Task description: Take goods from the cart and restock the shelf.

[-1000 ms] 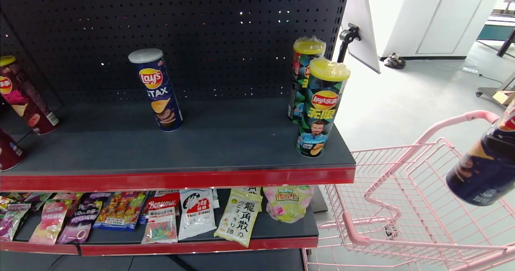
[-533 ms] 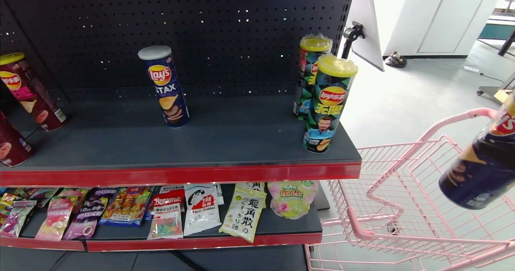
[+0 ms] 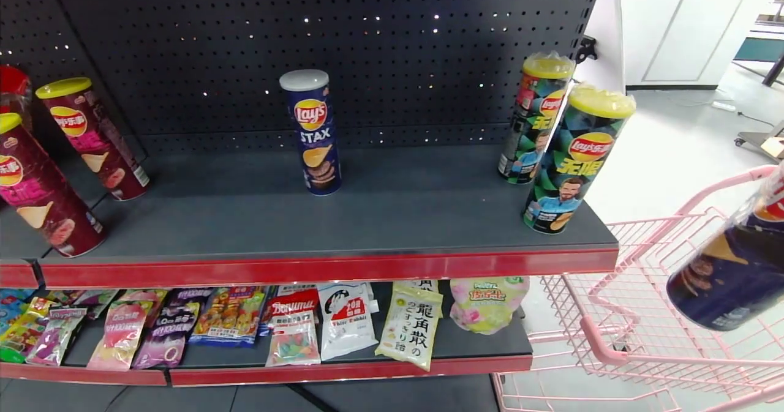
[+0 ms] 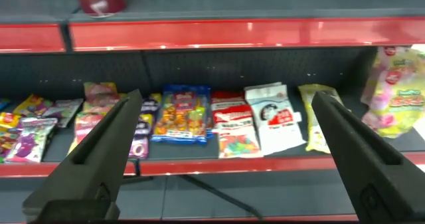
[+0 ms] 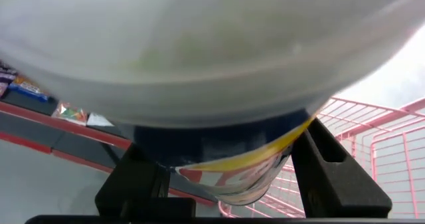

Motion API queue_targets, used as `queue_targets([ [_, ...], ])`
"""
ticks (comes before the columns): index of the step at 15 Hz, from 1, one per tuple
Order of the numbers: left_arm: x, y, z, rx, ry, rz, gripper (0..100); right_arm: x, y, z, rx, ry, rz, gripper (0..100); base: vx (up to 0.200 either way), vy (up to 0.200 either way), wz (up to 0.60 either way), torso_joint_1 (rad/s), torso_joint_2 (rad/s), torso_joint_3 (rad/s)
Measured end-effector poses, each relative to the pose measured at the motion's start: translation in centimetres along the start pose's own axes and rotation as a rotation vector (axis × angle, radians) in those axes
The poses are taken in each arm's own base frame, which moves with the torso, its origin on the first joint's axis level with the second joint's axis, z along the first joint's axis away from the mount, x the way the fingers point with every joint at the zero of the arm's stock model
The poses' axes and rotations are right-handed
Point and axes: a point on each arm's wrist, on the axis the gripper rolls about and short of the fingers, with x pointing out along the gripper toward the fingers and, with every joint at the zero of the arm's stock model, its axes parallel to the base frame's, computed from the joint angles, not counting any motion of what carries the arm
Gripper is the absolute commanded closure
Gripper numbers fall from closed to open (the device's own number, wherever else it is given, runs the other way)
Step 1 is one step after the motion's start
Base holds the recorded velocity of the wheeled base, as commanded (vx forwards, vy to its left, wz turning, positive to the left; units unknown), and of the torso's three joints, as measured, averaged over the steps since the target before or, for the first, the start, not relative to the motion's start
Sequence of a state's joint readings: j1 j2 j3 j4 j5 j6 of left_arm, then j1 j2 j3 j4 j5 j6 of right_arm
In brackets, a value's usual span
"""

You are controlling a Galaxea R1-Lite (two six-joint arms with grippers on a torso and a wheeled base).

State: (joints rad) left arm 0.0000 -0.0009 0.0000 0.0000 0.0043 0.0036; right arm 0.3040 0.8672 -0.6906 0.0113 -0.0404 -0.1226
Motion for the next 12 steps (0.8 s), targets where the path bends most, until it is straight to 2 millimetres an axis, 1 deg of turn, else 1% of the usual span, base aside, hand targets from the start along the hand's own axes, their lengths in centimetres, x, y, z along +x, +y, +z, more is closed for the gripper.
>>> queue_targets([
  [8,0.00,0.00,0.00,0.000,0.000,-0.001,0,-0.08,0.10,-0.15,-0.001,-0.005,0.035,100,0.000,0.200,0.00,0.003,0.00,0.001],
  [10,0.00,0.00,0.00,0.001,0.000,-0.001,0,-0.08,0.10,-0.16,-0.001,-0.006,0.037,100,0.000,0.000,0.00,0.000,0.00,0.000],
  [12,0.00,0.00,-0.01,0.001,0.001,0.000,0,-0.12,0.25,-0.28,-0.005,-0.013,0.089,100,0.000,0.000,0.00,0.000,0.00,0.000],
])
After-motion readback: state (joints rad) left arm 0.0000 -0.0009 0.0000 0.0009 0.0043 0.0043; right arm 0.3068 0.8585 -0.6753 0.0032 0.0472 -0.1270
